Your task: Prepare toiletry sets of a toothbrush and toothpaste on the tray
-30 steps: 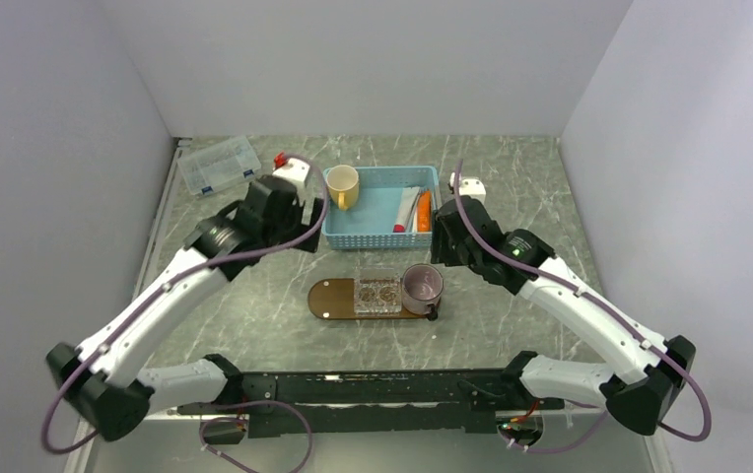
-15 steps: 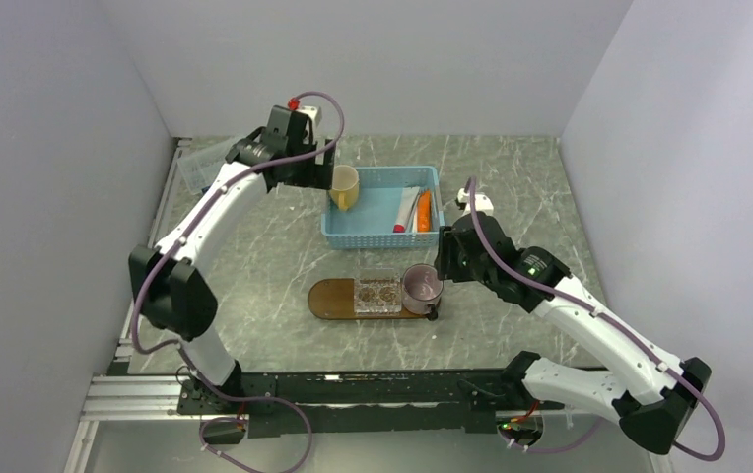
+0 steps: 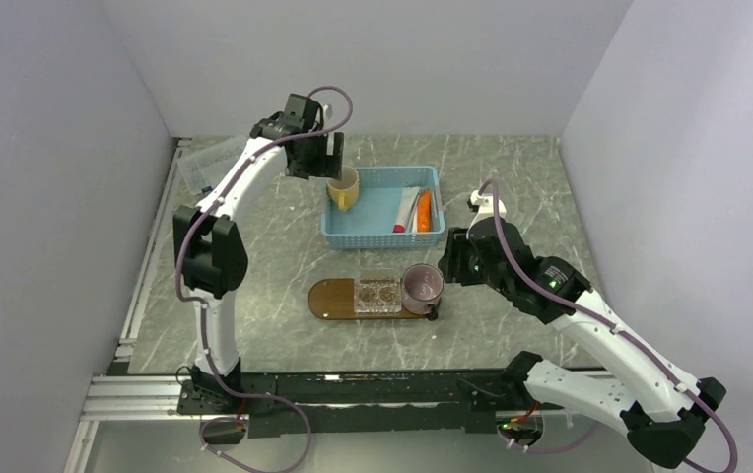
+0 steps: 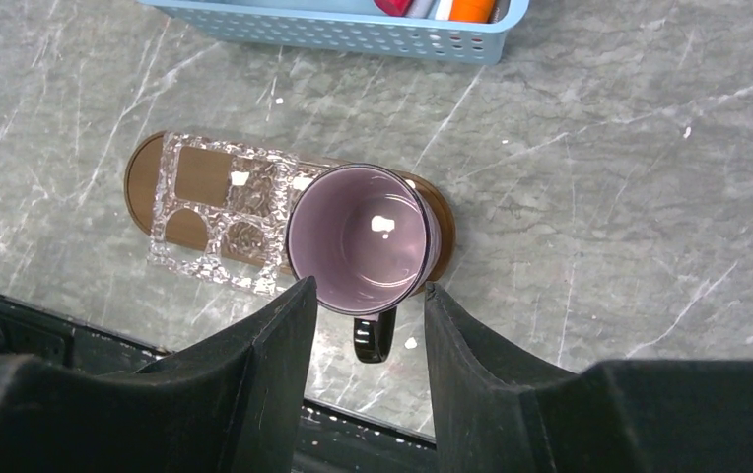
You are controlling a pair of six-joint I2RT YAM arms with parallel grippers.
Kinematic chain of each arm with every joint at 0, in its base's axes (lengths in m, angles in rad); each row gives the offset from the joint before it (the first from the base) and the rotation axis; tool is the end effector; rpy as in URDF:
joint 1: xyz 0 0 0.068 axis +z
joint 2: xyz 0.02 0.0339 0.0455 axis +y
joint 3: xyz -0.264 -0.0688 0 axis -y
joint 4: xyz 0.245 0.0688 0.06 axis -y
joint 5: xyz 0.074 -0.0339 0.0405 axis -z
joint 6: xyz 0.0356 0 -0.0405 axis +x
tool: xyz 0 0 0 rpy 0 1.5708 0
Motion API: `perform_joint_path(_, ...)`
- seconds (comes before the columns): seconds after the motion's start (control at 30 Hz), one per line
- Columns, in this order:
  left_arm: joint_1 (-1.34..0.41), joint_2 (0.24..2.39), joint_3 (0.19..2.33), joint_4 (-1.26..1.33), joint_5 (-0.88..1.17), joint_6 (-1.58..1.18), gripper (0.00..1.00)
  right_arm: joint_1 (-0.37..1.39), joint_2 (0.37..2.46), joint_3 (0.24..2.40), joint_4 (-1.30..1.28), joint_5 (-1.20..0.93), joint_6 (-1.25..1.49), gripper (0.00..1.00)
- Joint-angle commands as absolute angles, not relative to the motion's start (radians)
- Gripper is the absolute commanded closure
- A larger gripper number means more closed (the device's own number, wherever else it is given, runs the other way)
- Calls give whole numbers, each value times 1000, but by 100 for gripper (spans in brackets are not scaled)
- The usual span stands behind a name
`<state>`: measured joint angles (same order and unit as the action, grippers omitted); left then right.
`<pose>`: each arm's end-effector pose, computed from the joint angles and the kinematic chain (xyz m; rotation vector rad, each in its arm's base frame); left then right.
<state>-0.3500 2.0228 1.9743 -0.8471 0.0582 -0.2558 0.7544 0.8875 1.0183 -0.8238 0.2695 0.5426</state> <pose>0.4233 -0.1567 0.3135 0.1429 2.4899 -0.3304 0.1316 0.1107 0.3405 -0.0959 2.2623 0.3965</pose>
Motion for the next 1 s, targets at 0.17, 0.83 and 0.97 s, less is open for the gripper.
perform_joint_path(0.17, -342, 2149, 2097, -874, 100, -290, 23, 758, 850, 997, -827, 249, 528, 55)
perform_joint_path(0.83, -331, 2258, 2177, -854, 110, -333, 46, 759, 823, 955, -808, 235, 529, 55)
perform_joint_path(0.97, -331, 2274, 2181, -847, 110, -344, 49, 758, 821, 937, -800, 228, 533, 55)
